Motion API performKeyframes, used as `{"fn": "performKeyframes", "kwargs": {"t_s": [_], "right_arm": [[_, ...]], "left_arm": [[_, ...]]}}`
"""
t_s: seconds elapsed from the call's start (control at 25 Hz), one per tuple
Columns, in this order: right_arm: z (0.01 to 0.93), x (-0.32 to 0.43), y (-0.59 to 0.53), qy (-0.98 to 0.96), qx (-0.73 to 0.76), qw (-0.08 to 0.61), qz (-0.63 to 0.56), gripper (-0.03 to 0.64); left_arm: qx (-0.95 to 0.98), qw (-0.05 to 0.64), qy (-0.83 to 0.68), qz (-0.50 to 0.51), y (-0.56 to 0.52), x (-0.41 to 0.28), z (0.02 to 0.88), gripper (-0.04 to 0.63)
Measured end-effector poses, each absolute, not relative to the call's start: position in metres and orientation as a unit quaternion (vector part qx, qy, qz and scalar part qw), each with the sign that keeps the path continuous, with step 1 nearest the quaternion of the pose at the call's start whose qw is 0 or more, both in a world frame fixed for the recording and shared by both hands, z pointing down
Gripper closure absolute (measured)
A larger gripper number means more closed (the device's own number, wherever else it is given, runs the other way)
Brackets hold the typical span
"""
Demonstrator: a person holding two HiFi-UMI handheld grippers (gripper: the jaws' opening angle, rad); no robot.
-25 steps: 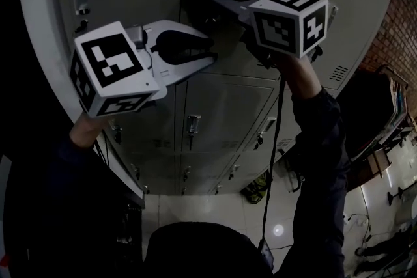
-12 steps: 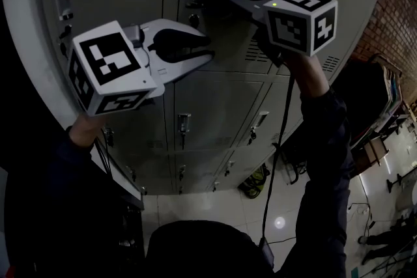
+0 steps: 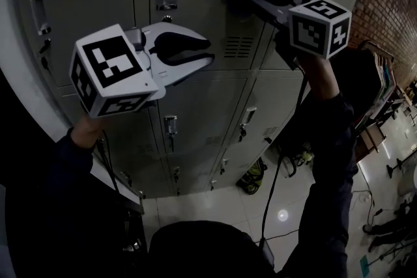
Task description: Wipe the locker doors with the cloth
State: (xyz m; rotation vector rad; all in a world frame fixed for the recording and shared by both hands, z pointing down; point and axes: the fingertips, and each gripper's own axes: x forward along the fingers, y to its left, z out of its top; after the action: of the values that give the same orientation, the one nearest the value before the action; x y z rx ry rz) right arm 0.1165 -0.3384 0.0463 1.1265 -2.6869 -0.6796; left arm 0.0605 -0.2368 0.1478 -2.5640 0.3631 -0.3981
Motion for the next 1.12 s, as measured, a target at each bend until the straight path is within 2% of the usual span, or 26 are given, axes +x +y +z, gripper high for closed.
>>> {"fn": "performKeyframes", "kwargs": {"t_s": [0.36, 0.64, 0.76, 1.12], "right_arm": [[0.048, 0.178, -0.347, -0.885, 0.413, 0.062, -0.205, 0.494], [0.048, 0.183, -0.344, -0.879, 0.428, 0.045, -0.204, 0.494], [0.047, 0.161, -0.329, -0.894, 0.401, 0.019, -0.197, 0.494], [0.063, 0.036, -0.304, -0.931, 0.296, 0.034, -0.21, 0.494]], "left_arm": [[-0.95, 0.245, 0.124, -0.15, -0.241, 0.076, 0.159, 0.538], [-0.95, 0.239, 0.13, -0.156, -0.235, 0.067, 0.173, 0.539], [-0.949, 0.233, 0.139, -0.161, -0.231, 0.06, 0.176, 0.538], [-0.948, 0.228, 0.153, -0.16, -0.219, 0.03, 0.186, 0.538]]}}
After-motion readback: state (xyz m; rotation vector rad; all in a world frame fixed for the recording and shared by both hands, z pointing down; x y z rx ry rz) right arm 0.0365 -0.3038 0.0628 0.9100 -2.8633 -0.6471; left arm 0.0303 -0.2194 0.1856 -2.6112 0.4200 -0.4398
